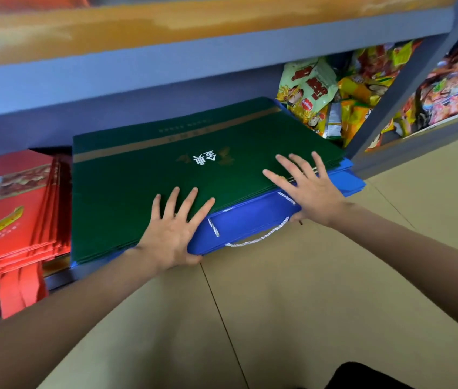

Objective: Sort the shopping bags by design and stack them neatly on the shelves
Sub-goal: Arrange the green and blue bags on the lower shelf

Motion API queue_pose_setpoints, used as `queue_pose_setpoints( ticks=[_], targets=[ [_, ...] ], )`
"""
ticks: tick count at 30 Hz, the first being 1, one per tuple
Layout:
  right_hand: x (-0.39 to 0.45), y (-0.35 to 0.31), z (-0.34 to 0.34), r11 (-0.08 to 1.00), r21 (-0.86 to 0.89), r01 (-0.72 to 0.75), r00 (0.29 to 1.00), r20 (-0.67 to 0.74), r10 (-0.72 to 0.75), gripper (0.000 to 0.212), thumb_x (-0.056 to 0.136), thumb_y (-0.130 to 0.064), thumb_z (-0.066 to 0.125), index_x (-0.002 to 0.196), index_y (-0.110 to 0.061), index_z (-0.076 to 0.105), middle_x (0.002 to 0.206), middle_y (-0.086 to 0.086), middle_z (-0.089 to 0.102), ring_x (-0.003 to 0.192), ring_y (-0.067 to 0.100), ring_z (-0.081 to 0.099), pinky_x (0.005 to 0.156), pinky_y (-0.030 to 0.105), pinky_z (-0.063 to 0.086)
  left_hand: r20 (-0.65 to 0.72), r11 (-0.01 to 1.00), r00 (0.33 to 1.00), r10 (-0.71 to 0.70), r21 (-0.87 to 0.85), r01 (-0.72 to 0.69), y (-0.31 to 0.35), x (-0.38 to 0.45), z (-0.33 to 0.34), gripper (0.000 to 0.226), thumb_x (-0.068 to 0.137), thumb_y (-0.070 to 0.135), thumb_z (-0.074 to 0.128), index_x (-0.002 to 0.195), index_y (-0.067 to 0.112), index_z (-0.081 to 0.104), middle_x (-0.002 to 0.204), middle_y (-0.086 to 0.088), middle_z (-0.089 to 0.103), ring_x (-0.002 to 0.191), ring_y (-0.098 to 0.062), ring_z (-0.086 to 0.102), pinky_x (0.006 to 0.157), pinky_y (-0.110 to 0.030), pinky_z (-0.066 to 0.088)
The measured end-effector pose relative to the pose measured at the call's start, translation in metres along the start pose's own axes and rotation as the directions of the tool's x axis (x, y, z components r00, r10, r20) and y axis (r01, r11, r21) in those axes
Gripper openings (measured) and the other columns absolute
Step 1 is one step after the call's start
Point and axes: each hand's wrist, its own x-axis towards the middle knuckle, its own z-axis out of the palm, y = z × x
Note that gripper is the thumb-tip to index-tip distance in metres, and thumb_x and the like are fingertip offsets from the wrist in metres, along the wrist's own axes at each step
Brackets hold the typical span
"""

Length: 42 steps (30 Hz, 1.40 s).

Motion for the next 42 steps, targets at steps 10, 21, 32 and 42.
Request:
queue_pose_setpoints(
  ticks=[10, 21, 32, 42],
  targets=[
    [-0.029, -0.013, 0.02, 0.589, 0.737, -0.331, 0.809, -0.1, 0.58, 0.057, 0.078, -0.017, 0.074, 0.126, -0.001, 0.049, 0.129, 0.021, 0.042, 0.115, 0.038, 0.042, 0.099, 0.045, 0.036, 0.008, 0.986, 0.998, -0.068, -0.15, 0.068, -0.028, 0.017, -0.008, 0.082, 0.089, 0.054, 0.048, 0.147, 0.038, -0.007, 0.157, 0.0, 0.0, 0.142, -0.026, 0.008, 0.114, -0.053, 0.011],
    [-0.006, 0.0, 0.013, -0.65, 0.642, -0.406, 0.315, 0.766, 0.56, 0.053, 0.081, -0.013, 0.071, 0.124, -0.009, 0.041, 0.132, 0.011, 0.045, 0.108, 0.026, 0.051, 0.09, 0.039, 0.048, -0.256, 0.991, 0.965, 0.054, 0.13, -0.021, -0.002, 0.031, -0.019, 0.081, 0.062, 0.027, 0.081, 0.133, 0.006, 0.049, 0.135, -0.013, 0.051, 0.115, -0.033, 0.055, 0.1, -0.051, 0.038],
    [0.014, -0.028, -0.034, -0.704, 0.659, -0.264, 0.474, 0.724, 0.501, 0.056, 0.088, -0.007, 0.062, 0.133, -0.01, 0.029, 0.134, 0.012, 0.049, 0.068, 0.017, 0.062, 0.054, 0.021, 0.055, -0.338, 0.998, 0.939, -0.066, -0.038, 0.056, -0.014, 0.046, -0.073, 0.045, 0.089, 0.01, 0.051, 0.132, 0.014, 0.038, 0.131, -0.004, 0.052, 0.116, -0.028, 0.052, 0.107, -0.047, 0.026],
    [-0.052, -0.022, -0.056, -0.641, 0.712, -0.287, 0.494, 0.684, 0.538, 0.04, 0.088, 0.007, 0.046, 0.121, -0.016, 0.038, 0.122, 0.006, 0.055, 0.079, 0.022, 0.058, 0.045, 0.025, 0.052, -0.312, 0.983, 0.939, -0.144, -0.152, 0.1, -0.049, 0.045, -0.152, 0.048, 0.097, 0.014, 0.042, 0.144, 0.019, 0.03, 0.121, -0.025, 0.054, 0.106, -0.042, 0.056, 0.082, -0.044, 0.046]
  ],
)
